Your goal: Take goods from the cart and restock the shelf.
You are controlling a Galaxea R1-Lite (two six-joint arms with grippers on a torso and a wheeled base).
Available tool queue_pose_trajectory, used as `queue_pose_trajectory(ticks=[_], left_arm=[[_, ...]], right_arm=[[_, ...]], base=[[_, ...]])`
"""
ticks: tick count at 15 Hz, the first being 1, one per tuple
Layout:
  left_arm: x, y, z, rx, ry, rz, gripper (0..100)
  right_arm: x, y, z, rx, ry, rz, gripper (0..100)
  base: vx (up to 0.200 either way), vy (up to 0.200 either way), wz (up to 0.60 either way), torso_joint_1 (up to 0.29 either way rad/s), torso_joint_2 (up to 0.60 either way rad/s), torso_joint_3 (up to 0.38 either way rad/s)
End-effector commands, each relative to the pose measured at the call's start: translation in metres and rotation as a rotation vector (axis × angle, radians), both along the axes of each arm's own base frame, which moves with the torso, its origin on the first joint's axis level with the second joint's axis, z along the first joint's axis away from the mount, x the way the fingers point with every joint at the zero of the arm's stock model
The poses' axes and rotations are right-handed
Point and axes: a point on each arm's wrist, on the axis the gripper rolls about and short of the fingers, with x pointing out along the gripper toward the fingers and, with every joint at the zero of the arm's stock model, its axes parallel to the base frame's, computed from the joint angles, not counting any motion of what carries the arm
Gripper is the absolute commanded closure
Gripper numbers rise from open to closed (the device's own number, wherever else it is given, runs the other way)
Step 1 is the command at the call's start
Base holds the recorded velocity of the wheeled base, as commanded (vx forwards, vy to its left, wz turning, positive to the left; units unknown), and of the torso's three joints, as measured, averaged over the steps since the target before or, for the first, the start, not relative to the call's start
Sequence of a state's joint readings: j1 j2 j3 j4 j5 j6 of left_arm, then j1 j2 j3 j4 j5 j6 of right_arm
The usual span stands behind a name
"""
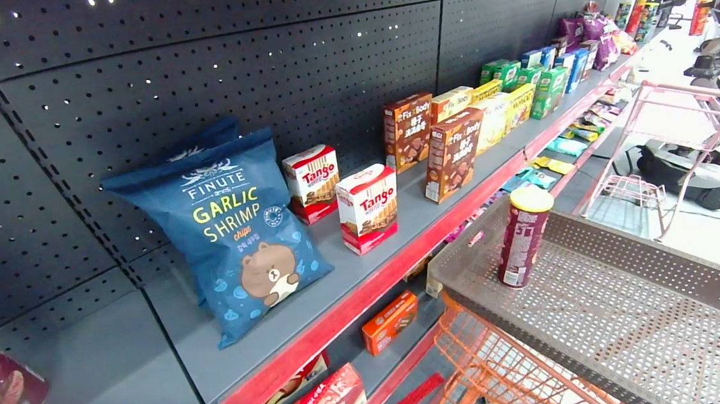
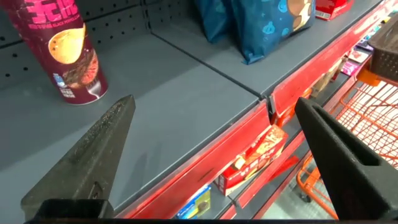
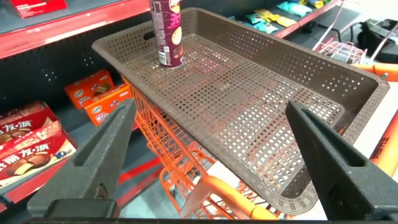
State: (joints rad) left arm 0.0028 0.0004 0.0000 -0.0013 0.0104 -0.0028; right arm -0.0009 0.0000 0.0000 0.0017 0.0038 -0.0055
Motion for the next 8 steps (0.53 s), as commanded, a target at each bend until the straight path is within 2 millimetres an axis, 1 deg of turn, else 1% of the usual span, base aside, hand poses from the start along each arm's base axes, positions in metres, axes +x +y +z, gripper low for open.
queue_pose_trajectory(ticks=[1, 8], left_arm=[[0.0, 0.0, 0.0, 0.0, -0.001, 0.001, 0], [0.0, 0.0, 0.0, 0.0, -0.001, 0.001, 0]], right_arm=[[0.0, 0.0, 0.0, -0.001, 0.0, 0.002, 0], [-0.0001, 0.0, 0.0003, 0.002, 0.0, 0.0, 0]], base=[[0.0, 0.0, 0.0, 0.0, 0.0, 0.0], [0.0, 0.0, 0.0, 0.0, 0.0, 0.0]])
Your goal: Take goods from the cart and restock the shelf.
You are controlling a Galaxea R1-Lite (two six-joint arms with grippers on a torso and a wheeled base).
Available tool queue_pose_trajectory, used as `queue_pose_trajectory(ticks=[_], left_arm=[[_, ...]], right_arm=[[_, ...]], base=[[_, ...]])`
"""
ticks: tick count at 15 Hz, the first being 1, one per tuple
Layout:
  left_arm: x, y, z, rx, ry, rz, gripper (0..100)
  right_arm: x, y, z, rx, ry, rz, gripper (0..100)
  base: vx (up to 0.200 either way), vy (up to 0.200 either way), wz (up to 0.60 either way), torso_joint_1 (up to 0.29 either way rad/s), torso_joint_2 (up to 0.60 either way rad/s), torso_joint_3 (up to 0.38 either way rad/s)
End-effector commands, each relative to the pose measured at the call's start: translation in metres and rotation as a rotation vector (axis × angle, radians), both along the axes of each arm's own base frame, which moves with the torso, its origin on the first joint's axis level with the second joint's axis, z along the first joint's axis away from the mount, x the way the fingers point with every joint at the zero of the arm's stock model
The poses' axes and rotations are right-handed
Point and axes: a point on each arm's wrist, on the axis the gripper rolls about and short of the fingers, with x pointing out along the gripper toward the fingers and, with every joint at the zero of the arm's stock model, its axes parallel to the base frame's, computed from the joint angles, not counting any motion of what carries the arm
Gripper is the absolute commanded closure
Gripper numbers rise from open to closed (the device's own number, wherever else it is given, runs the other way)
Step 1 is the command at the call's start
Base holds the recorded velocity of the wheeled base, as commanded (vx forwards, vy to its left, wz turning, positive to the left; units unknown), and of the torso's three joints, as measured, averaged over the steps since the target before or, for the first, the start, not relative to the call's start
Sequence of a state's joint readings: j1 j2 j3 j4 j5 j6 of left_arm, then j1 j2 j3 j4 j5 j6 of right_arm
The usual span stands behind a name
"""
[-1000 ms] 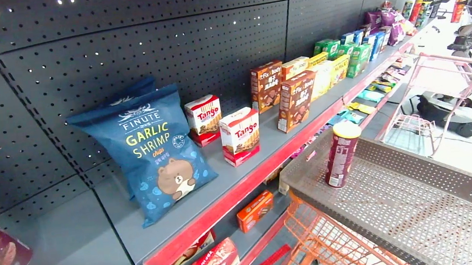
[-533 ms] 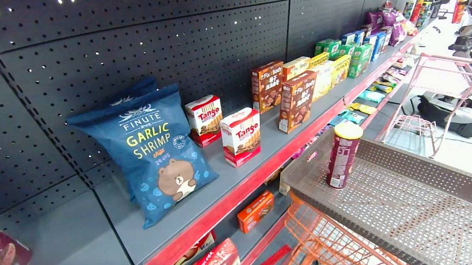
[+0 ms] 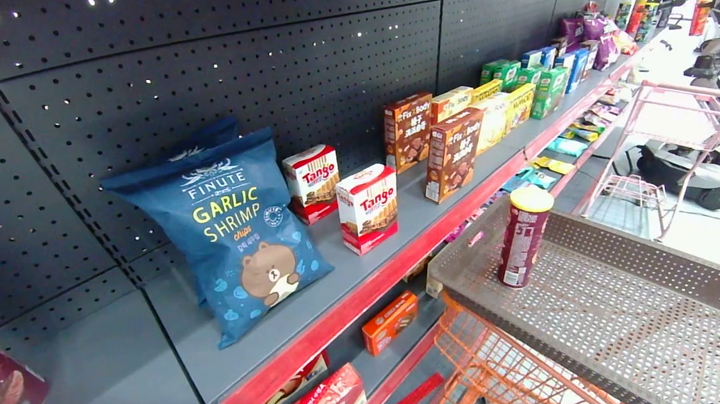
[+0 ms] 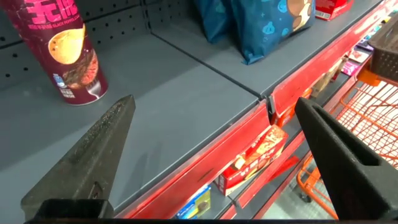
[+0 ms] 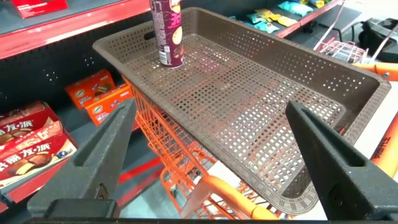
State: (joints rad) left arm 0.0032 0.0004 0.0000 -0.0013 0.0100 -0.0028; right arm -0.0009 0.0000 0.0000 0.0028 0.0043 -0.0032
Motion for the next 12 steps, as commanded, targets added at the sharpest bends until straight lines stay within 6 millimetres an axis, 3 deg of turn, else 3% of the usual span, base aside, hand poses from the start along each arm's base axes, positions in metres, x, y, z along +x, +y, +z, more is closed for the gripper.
queue_pose_trajectory(ticks=[1, 2, 3, 6, 8, 12], left_arm=[[0.0, 0.0, 0.0, 0.0, -0.001, 0.001, 0], [0.0, 0.0, 0.0, 0.0, -0.001, 0.001, 0], [0.0, 0.0, 0.0, 0.0, -0.001, 0.001, 0], [0.0, 0.0, 0.0, 0.0, -0.001, 0.001, 0], [0.0, 0.0, 0.0, 0.0, -0.001, 0.001, 0], [0.0, 0.0, 0.0, 0.0, 0.001, 0.001, 0]], right_arm=[[-0.002, 0.0, 0.01, -0.005, -0.024, 0.004, 0], [-0.001, 0.0, 0.064, -0.005, -0.044, -0.013, 0], [0.019, 0.0, 0.086, -0.004, 0.082, -0.04, 0], [0.039, -0.002, 0.103, 0.036, 0.117, -0.102, 0], [0.053, -0.004, 0.103, 0.032, 0.189, -0.15, 0], [0.091, -0.005, 0.119, 0.118, 0.286, -0.057, 0]], base=[[0.0, 0.0, 0.0, 0.0, 0.0, 0.0], [0.0, 0.0, 0.0, 0.0, 0.0, 0.0], [0.0, 0.0, 0.0, 0.0, 0.0, 0.0], [0.0, 0.0, 0.0, 0.0, 0.0, 0.0], [0.0, 0.0, 0.0, 0.0, 0.0, 0.0], [0.0, 0.0, 0.0, 0.0, 0.0, 0.0]])
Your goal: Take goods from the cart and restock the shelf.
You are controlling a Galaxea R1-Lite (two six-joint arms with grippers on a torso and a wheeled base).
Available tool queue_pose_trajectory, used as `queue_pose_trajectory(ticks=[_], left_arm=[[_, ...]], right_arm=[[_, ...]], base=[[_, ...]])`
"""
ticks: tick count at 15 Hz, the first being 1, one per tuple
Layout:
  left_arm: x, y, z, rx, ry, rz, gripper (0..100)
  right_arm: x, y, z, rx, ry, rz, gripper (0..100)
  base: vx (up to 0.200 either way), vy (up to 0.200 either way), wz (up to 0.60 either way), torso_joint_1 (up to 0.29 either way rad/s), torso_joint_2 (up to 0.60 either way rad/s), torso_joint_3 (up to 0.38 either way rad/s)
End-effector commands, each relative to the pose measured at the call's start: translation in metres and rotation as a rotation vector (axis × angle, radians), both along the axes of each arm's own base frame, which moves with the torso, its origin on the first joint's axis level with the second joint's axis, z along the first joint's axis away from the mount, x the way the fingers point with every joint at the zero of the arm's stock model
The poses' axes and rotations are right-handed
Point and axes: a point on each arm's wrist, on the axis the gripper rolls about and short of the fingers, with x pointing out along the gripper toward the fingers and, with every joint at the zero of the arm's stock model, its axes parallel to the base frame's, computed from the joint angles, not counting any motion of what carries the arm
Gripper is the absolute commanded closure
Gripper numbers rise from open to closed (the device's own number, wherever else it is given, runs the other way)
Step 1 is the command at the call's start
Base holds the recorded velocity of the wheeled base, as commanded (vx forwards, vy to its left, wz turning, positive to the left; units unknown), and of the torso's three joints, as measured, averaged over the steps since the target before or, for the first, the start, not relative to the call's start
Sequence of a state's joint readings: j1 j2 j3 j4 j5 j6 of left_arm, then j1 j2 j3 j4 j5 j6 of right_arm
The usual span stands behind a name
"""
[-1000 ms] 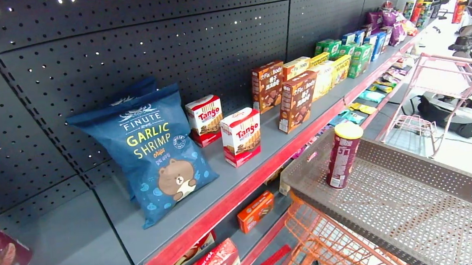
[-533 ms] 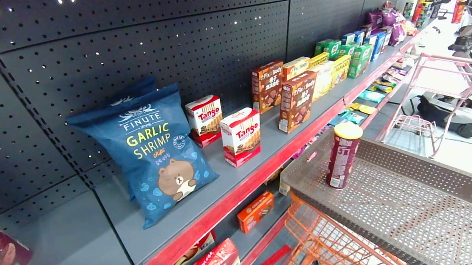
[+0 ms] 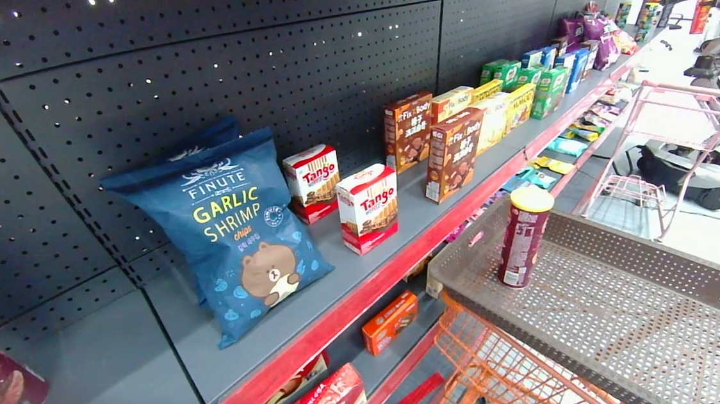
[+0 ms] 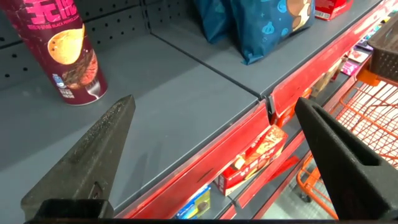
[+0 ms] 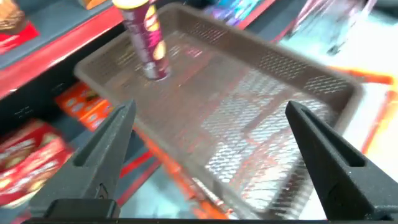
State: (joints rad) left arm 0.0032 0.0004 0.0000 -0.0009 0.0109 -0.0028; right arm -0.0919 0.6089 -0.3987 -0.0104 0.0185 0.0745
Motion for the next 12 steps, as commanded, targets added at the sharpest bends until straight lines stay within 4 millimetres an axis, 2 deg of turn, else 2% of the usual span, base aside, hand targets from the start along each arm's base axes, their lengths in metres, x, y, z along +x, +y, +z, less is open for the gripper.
queue_pose_trajectory(ticks=[1, 3, 4, 6, 8, 10, 12], left_arm=[[0.0, 0.0, 0.0, 0.0, -0.001, 0.0, 0], [0.0, 0.0, 0.0, 0.0, -0.001, 0.0, 0], [0.0, 0.0, 0.0, 0.0, -0.001, 0.0, 0], [0.0, 0.0, 0.0, 0.0, -0.001, 0.0, 0], [0.0, 0.0, 0.0, 0.0, 0.0, 0.0, 0], [0.0, 0.0, 0.0, 0.0, -0.001, 0.0, 0], [0.0, 0.0, 0.0, 0.0, -0.001, 0.0, 0]], right_arm=[[0.057, -0.006, 0.001, -0.01, 0.14, 0.008, 0], [0.104, -0.015, -0.004, -0.043, 0.13, -0.108, 0], [0.12, -0.018, -0.006, -0.039, 0.125, -0.117, 0], [0.137, -0.018, -0.018, -0.025, 0.188, -0.068, 0], [0.151, -0.014, -0.025, -0.01, 0.17, -0.005, 0], [0.154, -0.01, -0.031, 0.023, 0.151, 0.135, 0], [0.168, -0.01, -0.038, 0.032, 0.152, 0.176, 0]], base=[[0.0, 0.0, 0.0, 0.0, 0.0, 0.0], [0.0, 0.0, 0.0, 0.0, 0.0, 0.0], [0.0, 0.0, 0.0, 0.0, 0.0, 0.0], [0.0, 0.0, 0.0, 0.0, 0.0, 0.0], [0.0, 0.0, 0.0, 0.0, 0.0, 0.0], [0.0, 0.0, 0.0, 0.0, 0.0, 0.0], [0.0, 0.0, 0.0, 0.0, 0.0, 0.0]])
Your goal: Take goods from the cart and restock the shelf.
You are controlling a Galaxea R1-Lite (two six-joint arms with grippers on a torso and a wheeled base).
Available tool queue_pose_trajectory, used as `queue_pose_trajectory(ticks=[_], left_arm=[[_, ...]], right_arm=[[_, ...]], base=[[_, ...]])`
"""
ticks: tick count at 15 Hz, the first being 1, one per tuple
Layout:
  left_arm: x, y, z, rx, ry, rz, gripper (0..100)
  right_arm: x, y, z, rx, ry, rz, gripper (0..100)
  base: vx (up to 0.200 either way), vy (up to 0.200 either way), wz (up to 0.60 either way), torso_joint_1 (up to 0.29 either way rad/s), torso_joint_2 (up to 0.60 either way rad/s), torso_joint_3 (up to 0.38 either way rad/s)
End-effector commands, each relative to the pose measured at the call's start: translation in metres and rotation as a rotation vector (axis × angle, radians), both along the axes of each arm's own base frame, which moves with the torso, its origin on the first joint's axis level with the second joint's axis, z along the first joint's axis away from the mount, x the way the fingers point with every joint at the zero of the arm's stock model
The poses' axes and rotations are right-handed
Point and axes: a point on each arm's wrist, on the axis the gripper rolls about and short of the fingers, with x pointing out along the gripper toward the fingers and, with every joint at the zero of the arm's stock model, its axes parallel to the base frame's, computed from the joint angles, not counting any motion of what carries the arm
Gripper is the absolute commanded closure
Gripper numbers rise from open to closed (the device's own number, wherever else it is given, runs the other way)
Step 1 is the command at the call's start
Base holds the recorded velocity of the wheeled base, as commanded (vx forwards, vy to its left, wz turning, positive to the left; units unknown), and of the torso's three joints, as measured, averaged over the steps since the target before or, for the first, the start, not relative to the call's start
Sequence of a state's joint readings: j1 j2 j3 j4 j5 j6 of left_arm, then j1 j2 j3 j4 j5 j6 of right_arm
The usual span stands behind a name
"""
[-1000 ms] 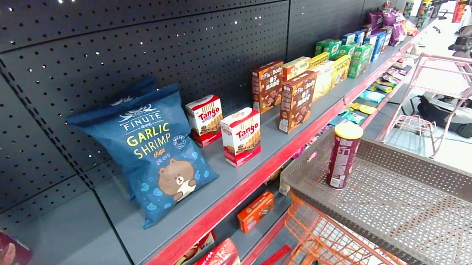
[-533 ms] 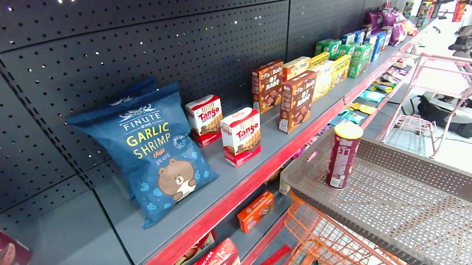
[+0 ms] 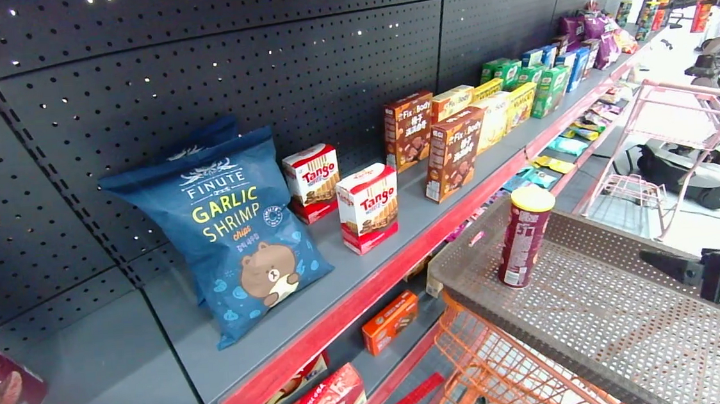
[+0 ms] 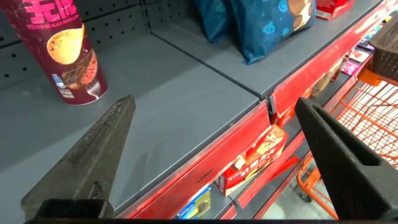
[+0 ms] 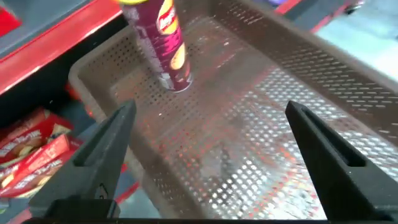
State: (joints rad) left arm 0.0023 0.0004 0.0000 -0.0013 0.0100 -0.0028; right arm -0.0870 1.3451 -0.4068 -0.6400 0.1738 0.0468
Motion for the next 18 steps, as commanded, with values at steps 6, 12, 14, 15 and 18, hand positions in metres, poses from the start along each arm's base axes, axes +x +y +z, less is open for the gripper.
queue_pose_trajectory(ticks=[6, 12, 14, 15, 18], left_arm=[[0.0, 0.0, 0.0, 0.0, -0.001, 0.001, 0], [0.0, 0.0, 0.0, 0.0, 0.001, 0.001, 0], [0.0, 0.0, 0.0, 0.0, -0.001, 0.001, 0], [0.0, 0.0, 0.0, 0.0, -0.001, 0.001, 0], [0.0, 0.0, 0.0, 0.0, -0.001, 0.001, 0]], right_arm=[[0.065, 0.002, -0.042, -0.043, 0.014, 0.07, 0], [0.109, 0.027, -0.039, -0.033, -0.079, 0.235, 0], [0.112, 0.03, -0.039, -0.029, -0.089, 0.297, 0], [0.116, 0.029, -0.04, -0.042, -0.095, 0.304, 0], [0.127, 0.027, -0.05, -0.043, -0.088, 0.326, 0]], base=[[0.0, 0.0, 0.0, 0.0, 0.0, 0.0], [0.0, 0.0, 0.0, 0.0, 0.0, 0.0], [0.0, 0.0, 0.0, 0.0, 0.0, 0.0], [0.0, 0.0, 0.0, 0.0, 0.0, 0.0], [0.0, 0.0, 0.0, 0.0, 0.0, 0.0]])
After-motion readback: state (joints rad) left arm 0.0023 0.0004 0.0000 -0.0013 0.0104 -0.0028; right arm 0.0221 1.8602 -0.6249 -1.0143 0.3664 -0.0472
